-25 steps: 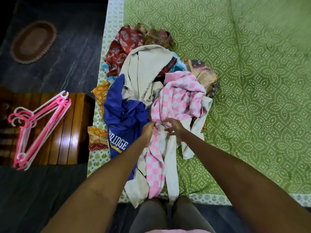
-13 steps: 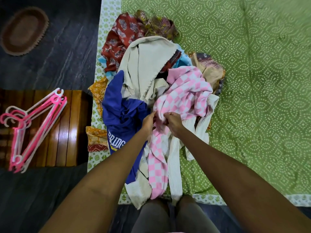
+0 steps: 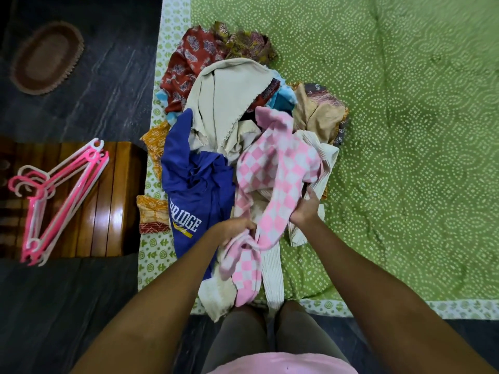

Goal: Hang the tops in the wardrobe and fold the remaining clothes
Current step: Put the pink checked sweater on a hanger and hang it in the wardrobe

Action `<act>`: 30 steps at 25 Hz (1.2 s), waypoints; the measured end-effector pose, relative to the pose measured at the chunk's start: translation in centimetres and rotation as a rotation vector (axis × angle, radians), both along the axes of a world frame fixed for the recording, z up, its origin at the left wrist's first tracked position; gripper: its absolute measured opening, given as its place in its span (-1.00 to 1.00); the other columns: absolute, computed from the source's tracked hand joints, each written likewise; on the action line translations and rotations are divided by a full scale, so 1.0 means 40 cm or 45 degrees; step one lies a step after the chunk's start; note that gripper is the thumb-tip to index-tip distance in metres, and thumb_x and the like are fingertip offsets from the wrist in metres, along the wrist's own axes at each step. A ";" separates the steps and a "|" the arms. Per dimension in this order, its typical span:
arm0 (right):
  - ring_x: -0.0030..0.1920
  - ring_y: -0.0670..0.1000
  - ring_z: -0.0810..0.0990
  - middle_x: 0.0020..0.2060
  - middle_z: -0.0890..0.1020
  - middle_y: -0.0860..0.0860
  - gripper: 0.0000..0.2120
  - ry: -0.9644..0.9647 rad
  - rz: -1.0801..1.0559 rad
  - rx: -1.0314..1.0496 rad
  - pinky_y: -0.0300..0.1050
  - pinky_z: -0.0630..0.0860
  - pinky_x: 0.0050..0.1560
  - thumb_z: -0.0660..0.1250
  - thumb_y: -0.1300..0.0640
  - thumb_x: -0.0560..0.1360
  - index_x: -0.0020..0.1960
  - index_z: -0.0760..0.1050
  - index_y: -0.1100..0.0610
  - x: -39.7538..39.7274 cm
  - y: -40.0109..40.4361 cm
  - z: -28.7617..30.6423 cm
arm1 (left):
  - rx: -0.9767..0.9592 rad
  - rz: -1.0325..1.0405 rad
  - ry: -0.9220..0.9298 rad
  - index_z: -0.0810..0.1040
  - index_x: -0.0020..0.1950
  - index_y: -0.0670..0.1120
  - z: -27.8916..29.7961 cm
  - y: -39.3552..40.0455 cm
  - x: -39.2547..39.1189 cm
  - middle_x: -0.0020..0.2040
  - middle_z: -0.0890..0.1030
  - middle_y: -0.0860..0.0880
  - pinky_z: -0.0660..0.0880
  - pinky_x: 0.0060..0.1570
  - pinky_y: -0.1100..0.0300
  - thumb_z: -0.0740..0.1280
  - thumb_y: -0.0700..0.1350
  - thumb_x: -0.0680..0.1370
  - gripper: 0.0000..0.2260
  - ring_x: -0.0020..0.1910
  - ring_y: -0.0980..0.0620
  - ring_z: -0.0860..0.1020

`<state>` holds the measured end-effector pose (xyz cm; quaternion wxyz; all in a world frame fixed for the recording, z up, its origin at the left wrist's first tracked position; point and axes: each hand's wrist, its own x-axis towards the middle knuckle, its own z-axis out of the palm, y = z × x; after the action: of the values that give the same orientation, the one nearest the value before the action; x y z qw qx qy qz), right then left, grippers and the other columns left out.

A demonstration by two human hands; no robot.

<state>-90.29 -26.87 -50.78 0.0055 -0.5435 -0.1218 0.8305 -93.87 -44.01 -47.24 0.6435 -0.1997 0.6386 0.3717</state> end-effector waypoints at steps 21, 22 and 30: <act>0.07 0.13 0.55 -0.04 0.59 0.13 -0.27 0.463 0.031 -0.184 0.05 0.37 0.29 0.67 0.06 0.00 0.12 0.53 0.15 0.101 -0.051 0.157 | 0.554 1.145 -0.062 0.62 -0.04 -0.31 0.175 0.034 0.109 -0.13 0.64 -0.25 0.56 -0.12 0.07 0.15 -0.06 0.58 -0.63 -0.19 -0.14 0.62; 0.06 0.14 0.57 -0.02 0.60 0.12 -0.17 0.445 0.015 -0.124 0.08 0.44 0.22 0.68 0.07 -0.08 0.15 0.51 0.13 0.093 -0.046 0.156 | 0.562 1.108 -0.065 0.64 -0.07 -0.31 0.184 0.021 0.123 -0.15 0.64 -0.24 0.57 -0.16 0.10 0.14 -0.08 0.58 -0.63 -0.22 -0.12 0.63; -0.16 0.10 0.64 -0.08 0.65 0.18 -0.68 0.470 1.334 0.123 -0.06 0.57 -0.03 0.28 0.17 0.44 0.14 0.52 0.29 -0.015 -0.043 0.389 | -0.117 0.221 0.636 0.29 0.37 -0.24 0.184 -0.070 0.065 0.21 0.46 -0.13 0.43 -0.07 0.15 0.47 0.05 0.33 -0.26 0.08 -0.06 0.50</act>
<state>-90.89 -28.60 -35.20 -0.3621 -0.2550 -0.4105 0.7970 -91.26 -46.81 -39.90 0.4220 -0.1845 0.7744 0.4339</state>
